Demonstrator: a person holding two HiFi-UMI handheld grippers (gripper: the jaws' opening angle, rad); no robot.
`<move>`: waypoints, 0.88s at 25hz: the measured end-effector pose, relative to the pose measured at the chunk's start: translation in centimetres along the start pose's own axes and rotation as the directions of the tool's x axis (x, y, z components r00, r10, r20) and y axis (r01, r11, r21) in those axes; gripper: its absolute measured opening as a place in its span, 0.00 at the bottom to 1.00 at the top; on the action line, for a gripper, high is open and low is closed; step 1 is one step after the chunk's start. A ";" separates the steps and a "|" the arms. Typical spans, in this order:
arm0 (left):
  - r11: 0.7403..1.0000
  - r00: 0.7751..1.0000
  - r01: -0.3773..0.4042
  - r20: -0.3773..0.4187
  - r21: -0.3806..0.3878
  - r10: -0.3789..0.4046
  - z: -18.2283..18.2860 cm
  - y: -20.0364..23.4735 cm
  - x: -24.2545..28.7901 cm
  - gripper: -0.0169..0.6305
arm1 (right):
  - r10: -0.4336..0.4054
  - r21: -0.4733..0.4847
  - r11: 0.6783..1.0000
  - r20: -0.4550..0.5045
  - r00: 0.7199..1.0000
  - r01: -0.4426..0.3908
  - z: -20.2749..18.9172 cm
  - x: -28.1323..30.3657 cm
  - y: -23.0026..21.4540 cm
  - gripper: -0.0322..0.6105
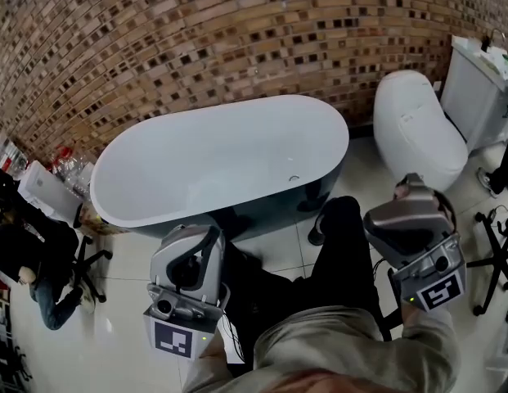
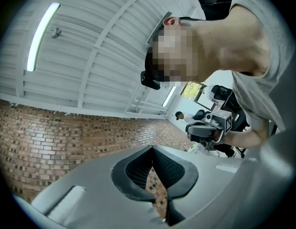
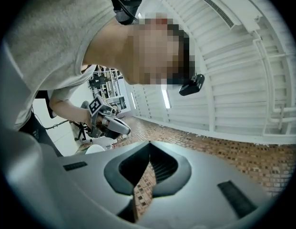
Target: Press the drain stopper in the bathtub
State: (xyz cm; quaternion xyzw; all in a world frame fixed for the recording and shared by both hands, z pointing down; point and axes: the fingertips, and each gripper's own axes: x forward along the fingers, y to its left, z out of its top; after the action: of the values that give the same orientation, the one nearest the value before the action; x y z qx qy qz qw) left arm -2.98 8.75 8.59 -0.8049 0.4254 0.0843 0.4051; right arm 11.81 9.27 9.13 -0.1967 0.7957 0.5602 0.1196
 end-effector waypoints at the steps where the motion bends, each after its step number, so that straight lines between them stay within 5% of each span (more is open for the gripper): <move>1: 1.000 1.000 -0.002 -0.009 0.000 0.002 -0.2 0.0 -0.1 0.03 | 0.004 0.002 1.000 0.001 1.000 -0.004 -0.1 0.1 0.1 0.05; 22: 1.000 1.000 0.007 -0.009 0.021 -0.007 -0.5 -0.9 -0.3 0.03 | 0.066 0.002 0.998 0.002 0.998 -0.066 -0.6 1.1 2.4 0.05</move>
State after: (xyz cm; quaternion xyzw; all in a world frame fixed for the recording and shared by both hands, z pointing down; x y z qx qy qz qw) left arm -2.58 8.86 9.60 -0.8024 0.4253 0.0751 0.4118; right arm 9.78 9.26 10.91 -0.1698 0.8022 0.5632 0.1018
